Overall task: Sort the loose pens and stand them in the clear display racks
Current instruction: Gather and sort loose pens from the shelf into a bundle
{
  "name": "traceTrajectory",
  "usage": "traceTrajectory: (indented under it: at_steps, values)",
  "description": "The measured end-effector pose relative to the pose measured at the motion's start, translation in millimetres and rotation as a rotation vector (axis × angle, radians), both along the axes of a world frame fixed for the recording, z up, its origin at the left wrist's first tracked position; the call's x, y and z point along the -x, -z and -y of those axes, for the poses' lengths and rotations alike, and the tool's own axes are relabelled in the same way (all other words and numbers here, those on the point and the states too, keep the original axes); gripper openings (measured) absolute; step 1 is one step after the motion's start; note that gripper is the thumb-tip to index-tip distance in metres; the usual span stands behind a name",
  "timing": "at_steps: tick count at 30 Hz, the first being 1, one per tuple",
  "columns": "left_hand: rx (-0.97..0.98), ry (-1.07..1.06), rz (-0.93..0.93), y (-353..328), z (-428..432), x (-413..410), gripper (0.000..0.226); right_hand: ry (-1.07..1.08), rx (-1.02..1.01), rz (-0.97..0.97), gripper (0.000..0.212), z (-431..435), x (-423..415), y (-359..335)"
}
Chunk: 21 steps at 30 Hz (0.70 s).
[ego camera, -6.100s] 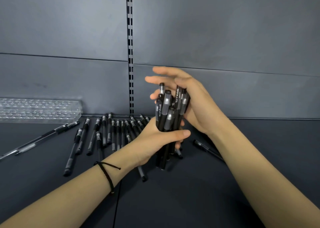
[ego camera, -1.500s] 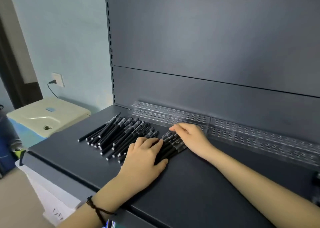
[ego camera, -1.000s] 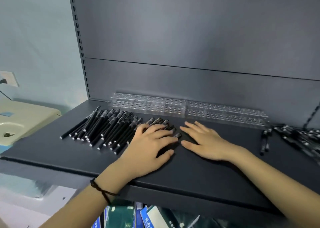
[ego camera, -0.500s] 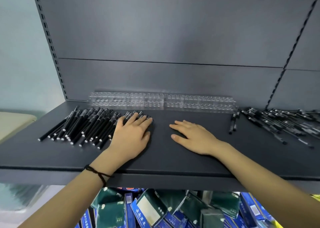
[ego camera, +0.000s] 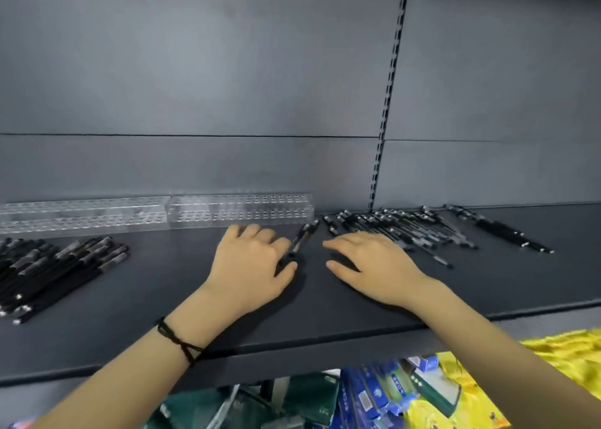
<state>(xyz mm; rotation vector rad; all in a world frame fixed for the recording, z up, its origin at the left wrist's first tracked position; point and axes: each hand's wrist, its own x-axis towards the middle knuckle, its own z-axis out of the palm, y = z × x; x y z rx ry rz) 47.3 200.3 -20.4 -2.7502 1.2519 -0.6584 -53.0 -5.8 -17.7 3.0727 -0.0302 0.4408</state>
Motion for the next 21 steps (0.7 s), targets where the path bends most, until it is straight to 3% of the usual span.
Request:
traceTrajectory:
  at_steps: [10,21]
  values:
    - [0.088,-0.033,-0.086,4,188,69,0.087,-0.085,-0.046,-0.042,0.046,189,53,-1]
    - [0.042,-0.012,-0.095,-10,316,75,0.053,-0.074,-0.13,-0.044,0.044,294,58,-3]
